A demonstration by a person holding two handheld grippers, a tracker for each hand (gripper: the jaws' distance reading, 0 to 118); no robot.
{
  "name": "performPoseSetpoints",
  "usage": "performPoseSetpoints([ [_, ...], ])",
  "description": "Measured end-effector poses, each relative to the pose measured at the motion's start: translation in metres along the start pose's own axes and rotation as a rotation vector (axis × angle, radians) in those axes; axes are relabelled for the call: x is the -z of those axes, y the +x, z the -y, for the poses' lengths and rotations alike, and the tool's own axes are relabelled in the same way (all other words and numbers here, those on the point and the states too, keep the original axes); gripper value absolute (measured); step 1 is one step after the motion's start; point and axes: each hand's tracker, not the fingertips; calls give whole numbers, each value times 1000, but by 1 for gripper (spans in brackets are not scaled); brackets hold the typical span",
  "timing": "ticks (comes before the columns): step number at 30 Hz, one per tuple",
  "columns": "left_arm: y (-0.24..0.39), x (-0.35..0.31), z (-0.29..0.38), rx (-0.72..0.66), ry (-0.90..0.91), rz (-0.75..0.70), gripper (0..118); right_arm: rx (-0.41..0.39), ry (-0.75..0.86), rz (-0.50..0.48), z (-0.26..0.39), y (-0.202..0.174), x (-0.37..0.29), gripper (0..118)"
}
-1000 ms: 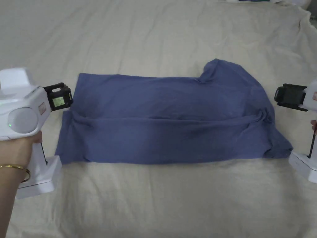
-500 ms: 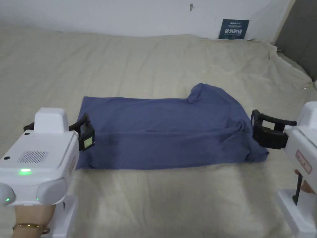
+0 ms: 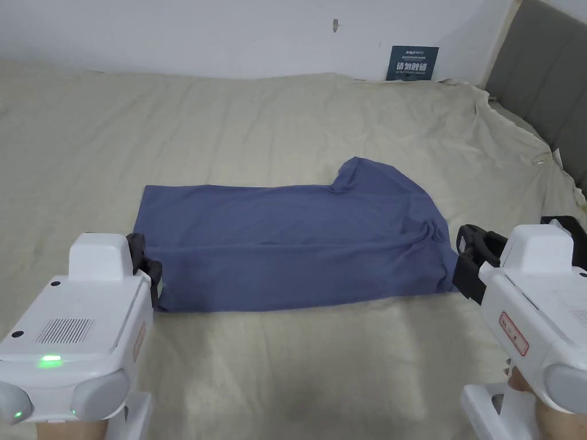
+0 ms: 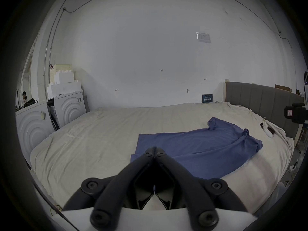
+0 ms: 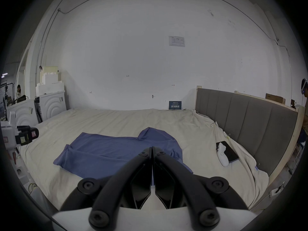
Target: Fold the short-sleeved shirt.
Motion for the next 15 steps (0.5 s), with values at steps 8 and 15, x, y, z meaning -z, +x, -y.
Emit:
performPoseSetpoints([
  [8, 6, -2, -8, -5, 3, 6, 0, 48, -52, -7, -12, 10, 20, 0],
  [15, 9, 0, -14, -20, -9, 6, 0, 33, -300, -27, -41, 45, 98, 0],
])
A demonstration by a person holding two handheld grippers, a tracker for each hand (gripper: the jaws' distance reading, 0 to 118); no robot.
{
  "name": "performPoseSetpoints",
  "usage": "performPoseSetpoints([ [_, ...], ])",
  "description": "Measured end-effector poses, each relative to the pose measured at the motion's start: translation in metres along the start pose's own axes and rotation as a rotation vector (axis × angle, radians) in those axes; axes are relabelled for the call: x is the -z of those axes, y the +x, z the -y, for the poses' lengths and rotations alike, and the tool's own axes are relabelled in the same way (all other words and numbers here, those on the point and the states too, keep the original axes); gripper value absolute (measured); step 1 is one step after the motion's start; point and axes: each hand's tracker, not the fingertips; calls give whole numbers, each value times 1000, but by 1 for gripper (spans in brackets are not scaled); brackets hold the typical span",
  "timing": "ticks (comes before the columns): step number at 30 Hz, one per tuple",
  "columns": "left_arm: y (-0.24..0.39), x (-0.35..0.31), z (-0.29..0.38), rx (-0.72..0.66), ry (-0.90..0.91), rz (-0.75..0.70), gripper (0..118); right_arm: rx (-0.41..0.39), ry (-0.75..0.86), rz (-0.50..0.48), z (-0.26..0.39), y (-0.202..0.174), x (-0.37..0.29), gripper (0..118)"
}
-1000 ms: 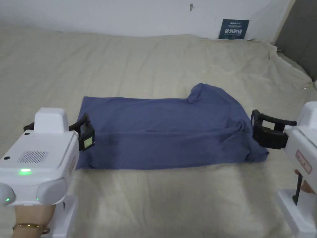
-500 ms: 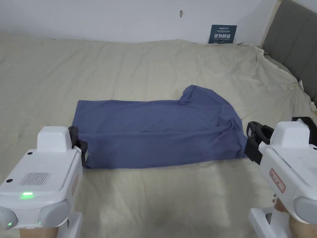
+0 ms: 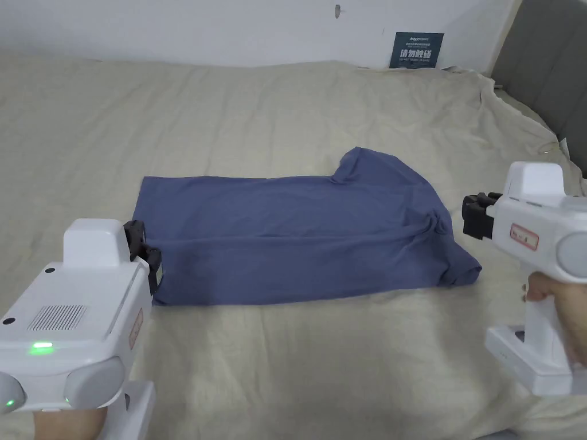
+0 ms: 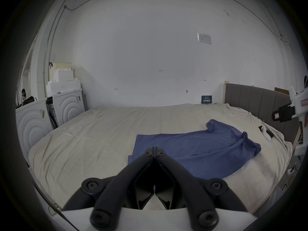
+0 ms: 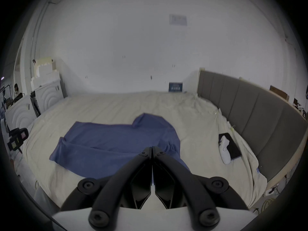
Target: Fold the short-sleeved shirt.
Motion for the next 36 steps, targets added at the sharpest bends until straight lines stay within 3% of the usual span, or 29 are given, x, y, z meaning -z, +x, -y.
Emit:
performPoseSetpoints([
  [1, 1, 1, 0, -1, -1, -2, 0, -2, -51, 8, -7, 2, 9, 5],
  [2, 0, 3, 1, 0, -4, -4, 0, -15, -106, 10, -12, 6, 22, 21],
  [3, 0, 5, 1, 3, -7, -4, 0, 0, -155, 15, -16, 11, 33, 48],
  [4, 0, 6, 1, 3, -10, -5, 0, 14, -224, 16, -19, 14, 45, 86],
  [5, 0, 8, 1, 0, -15, -4, 0, 24, -283, 21, -20, 17, 57, 103],
  [7, 1, 10, 3, -7, -25, -5, 0, 42, -360, 18, -16, 23, 78, 109],
  [12, 4, 19, 7, 8, -62, -15, 0, 22, -492, 130, 1, 30, 118, 109],
  [18, 7, 31, 13, -9, -107, -22, 0, 46, -628, 185, 36, 45, 153, 109],
  [21, 9, 37, 14, -6, -127, -27, 0, 88, -623, 196, 48, 52, 160, 99],
  [24, 9, 43, 16, -10, -142, -29, 0, 186, -604, 138, 54, 55, 164, 70],
  [25, 9, 46, 16, -11, -149, -31, 0, 202, -605, 128, 55, 58, 166, 49],
  [27, 10, 50, 18, -24, -164, -36, 0, 204, -617, 108, 59, 55, 169, 16],
  [29, 7, 57, 19, -73, -208, -35, 0, 193, -616, 102, 60, 51, 170, 12],
  [30, 4, 61, 21, -101, -232, -38, 8, 180, -618, 111, 59, 51, 170, 10],
  [31, 1, 67, 21, -132, -261, -32, 25, 176, -618, 104, 58, 50, 170, 10],
  [34, -13, 85, 15, -229, -377, -11, 92, 176, -624, 100, 51, 52, 166, 9],
  [36, -26, 100, 9, -304, -444, -6, 108, 158, -607, 92, 46, 50, 161, 9],
])
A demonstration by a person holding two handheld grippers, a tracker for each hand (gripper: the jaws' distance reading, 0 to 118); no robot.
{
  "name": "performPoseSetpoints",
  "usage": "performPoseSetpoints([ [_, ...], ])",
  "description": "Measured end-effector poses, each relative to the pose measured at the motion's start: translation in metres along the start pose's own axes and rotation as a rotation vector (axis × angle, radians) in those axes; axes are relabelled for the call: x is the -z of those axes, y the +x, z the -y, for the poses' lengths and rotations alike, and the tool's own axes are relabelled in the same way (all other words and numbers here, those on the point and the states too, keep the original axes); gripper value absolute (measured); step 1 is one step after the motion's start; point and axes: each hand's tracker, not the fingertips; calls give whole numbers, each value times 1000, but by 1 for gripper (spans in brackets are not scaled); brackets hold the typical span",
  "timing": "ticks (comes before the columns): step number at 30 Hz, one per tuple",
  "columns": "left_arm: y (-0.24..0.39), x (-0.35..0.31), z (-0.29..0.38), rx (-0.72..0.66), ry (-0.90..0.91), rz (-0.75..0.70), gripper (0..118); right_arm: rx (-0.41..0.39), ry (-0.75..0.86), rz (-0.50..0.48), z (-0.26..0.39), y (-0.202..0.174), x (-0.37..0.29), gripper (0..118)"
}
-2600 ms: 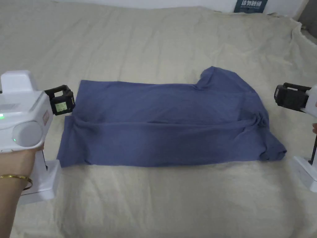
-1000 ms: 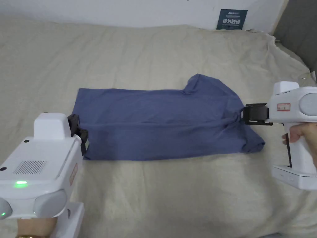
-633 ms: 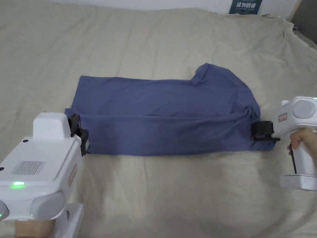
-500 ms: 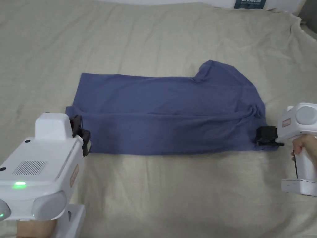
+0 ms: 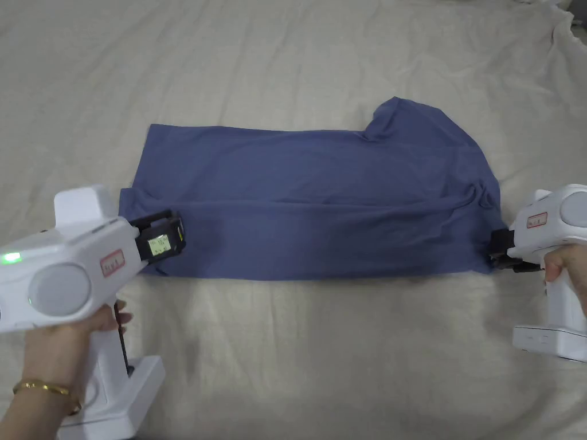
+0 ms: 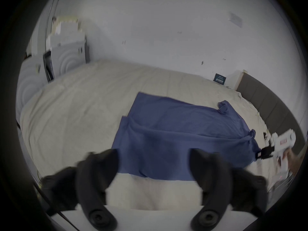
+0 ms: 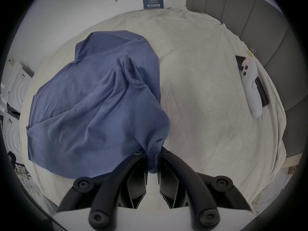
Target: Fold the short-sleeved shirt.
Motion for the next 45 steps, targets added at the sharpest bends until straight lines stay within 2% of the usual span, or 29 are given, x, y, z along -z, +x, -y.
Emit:
performPoseSetpoints([
  [3, -15, 12, -21, -24, -59, -14, 109, -21, 20, -2, -3, 0, -10, 9],
  [8, -31, 48, -42, 137, -296, -143, 109, -21, 36, -9, -6, -1, -21, 9],
  [12, -37, 77, -35, 153, -422, -193, 105, -24, 35, 0, -5, 0, -19, 9],
  [15, -40, 89, -26, 117, -470, -212, 73, -31, 24, 8, -3, -1, -16, 9],
  [16, -40, 93, -24, 113, -488, -209, 57, -32, 21, 9, -3, 0, -16, 9],
  [18, -43, 98, -19, 108, -500, -210, 33, -31, 20, 10, -2, 1, -13, 9],
  [19, -44, 99, -17, 87, -499, -204, 15, -30, 19, 10, -1, 2, -13, 9],
  [20, -45, 100, -14, 62, -494, -185, 7, -29, 17, 10, -1, 2, -12, 9],
  [22, -43, 100, -9, 49, -486, -168, 1, -34, 15, 12, 0, 1, -11, 9],
  [25, -40, 100, -11, 101, -496, -167, 0, -32, 9, 12, 1, 1, -9, 9],
  [28, -46, 93, -22, 95, -504, -151, 0, -33, 4, 13, 2, 2, -11, 9],
  [32, -53, 68, -43, 82, -437, -124, 0, -19, 25, -33, -1, 8, -30, 9],
  [36, -63, 40, -63, 65, -396, -38, 0, -28, 40, -71, -1, 14, -59, 9],
  [40, -74, 3, -67, 99, -356, -38, 0, -8, 49, -128, 19, 22, -96, 9],
  [45, -97, -32, -38, 46, -337, -1, 0, 11, 66, -166, 70, 36, -113, 9],
])
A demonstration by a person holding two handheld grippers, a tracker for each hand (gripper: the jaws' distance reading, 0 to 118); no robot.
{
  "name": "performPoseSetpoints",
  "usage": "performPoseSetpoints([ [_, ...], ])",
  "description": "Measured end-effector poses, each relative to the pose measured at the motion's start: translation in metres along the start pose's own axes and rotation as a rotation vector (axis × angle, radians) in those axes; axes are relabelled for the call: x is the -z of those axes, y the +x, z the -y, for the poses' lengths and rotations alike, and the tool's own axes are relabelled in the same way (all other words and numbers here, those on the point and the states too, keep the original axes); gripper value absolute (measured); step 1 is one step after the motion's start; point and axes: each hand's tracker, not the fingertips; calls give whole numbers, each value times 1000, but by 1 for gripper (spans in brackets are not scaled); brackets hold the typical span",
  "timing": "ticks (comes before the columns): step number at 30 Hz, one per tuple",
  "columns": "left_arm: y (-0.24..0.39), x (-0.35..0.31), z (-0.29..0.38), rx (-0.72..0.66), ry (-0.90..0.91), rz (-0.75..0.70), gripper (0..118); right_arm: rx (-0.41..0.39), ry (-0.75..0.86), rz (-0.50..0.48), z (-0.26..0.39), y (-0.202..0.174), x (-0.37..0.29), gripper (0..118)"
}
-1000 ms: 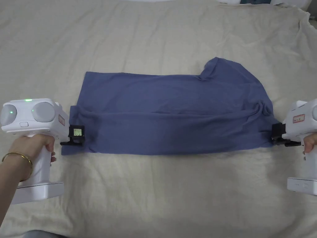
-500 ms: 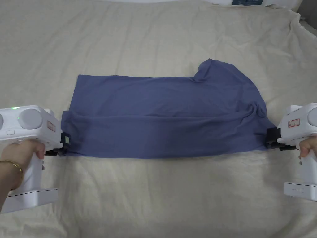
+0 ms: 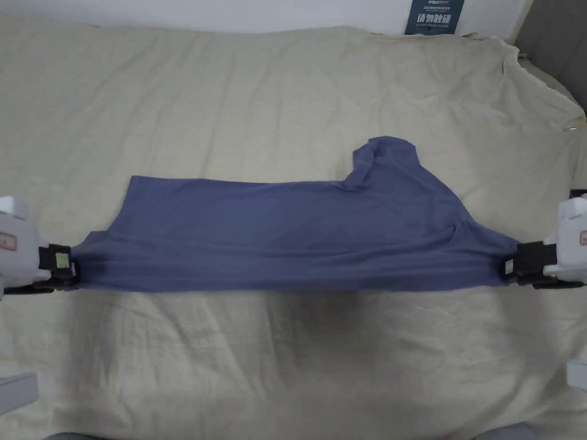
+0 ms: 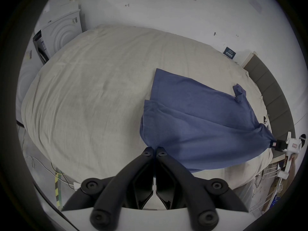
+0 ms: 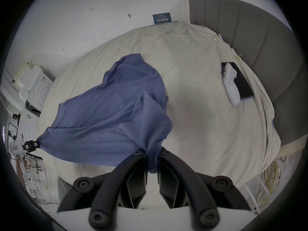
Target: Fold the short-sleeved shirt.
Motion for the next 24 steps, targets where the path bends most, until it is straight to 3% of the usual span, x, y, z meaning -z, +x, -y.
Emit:
performPoseSetpoints([
  [10, -10, 50, 94, -66, -59, -77, 0, 11, -77, 95, 83, 16, 52, 9],
  [11, -12, 53, 97, -94, -48, -80, 5, 26, -82, 91, 86, 16, 53, 10],
  [12, -12, 54, 97, -106, -48, -79, 19, 42, -79, 92, 89, 14, 52, 10],
  [13, -9, 51, 96, -113, -49, -92, 44, 57, -68, 88, 89, 15, 51, 15],
  [14, -8, 49, 93, -106, -49, -125, 72, 61, -62, 84, 87, 15, 49, 31],
  [15, -9, 47, 90, -77, -43, -166, 95, 54, -55, 98, 85, 14, 46, 56],
  [16, -11, 42, 86, -57, -27, -182, 108, 10, -52, 152, 81, 9, 38, 83],
  [17, -11, 33, 80, -52, -1, -198, 111, -42, -50, 197, 77, 8, 33, 91],
  [18, -12, 24, 73, -50, 42, -205, 111, -81, -37, 228, 72, 7, 25, 91],
  [19, -13, 13, 63, -45, 89, -205, 113, -113, -2, 269, 66, 4, 14, 106],
  [20, -11, 2, 54, -46, 123, -216, 113, -131, 57, 288, 59, 0, 0, 110],
  [24, 7, -36, 22, -5, 270, -211, 113, -132, 292, 298, 33, -18, -50, 109],
])
